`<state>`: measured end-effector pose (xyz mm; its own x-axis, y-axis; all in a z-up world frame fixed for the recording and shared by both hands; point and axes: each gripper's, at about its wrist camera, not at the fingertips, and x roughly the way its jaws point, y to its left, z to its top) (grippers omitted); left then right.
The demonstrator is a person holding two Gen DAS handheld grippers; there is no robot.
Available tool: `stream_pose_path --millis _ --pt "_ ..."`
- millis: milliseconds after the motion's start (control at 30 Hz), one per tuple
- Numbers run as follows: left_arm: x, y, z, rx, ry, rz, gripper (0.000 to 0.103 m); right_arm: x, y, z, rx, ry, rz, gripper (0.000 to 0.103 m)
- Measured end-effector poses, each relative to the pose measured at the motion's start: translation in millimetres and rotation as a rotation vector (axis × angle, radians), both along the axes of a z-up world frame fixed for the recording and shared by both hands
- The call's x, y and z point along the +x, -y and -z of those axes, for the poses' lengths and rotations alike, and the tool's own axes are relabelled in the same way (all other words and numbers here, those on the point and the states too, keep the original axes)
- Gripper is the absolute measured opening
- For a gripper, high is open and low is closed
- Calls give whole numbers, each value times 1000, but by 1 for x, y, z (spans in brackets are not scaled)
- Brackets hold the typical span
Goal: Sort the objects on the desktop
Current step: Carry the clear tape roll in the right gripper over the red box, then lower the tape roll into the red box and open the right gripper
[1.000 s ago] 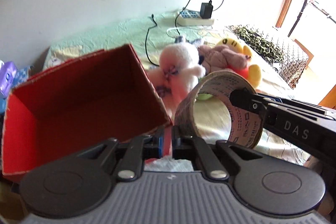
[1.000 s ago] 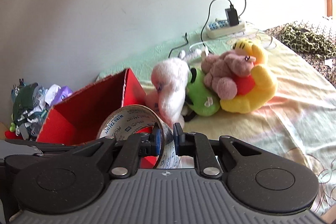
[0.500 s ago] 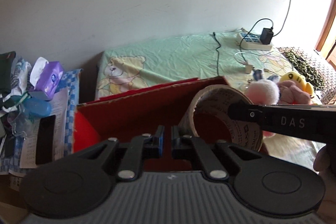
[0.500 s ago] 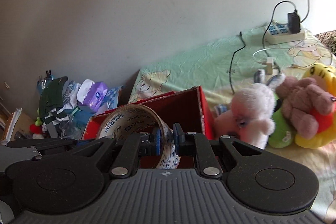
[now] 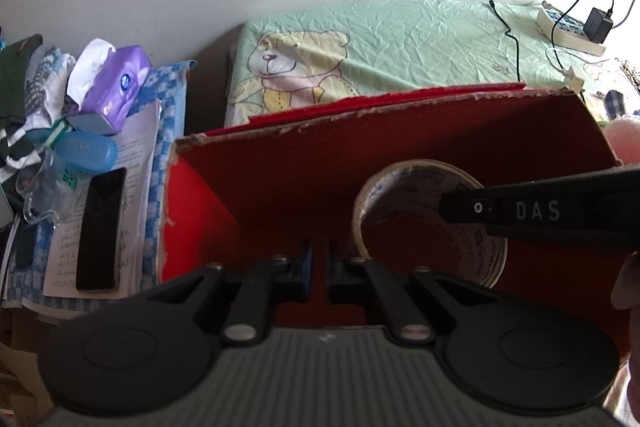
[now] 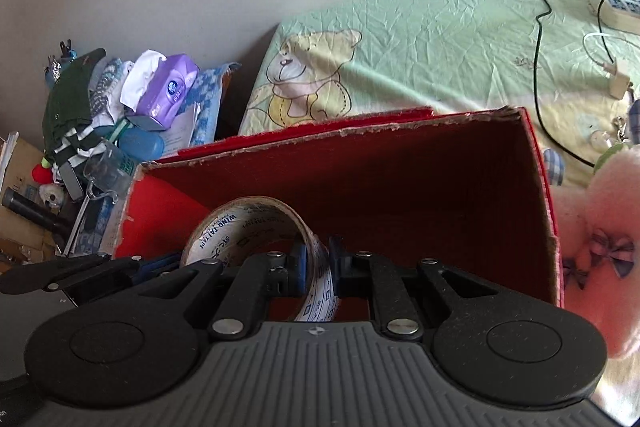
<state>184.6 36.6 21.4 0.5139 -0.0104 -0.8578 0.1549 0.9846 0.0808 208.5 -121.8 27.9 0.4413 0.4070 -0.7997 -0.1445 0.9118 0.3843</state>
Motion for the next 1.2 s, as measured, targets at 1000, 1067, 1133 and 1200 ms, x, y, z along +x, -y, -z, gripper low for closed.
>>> stream_pose_path --millis 1000,1067,1133,1200 --pt "24 -17 30 -58 -79 -100 18 39 -24 48 -89 -79 -18 14" --pt "24 -17 30 -53 -78 -96 16 39 -24 49 -83 -85 -15 15" --pt "23 -17 30 -45 -76 -97 13 39 -22 51 -50 -98 -14 16" --pt "23 -17 31 -44 -75 -96 13 40 -17 52 -3 -114 -4 18"
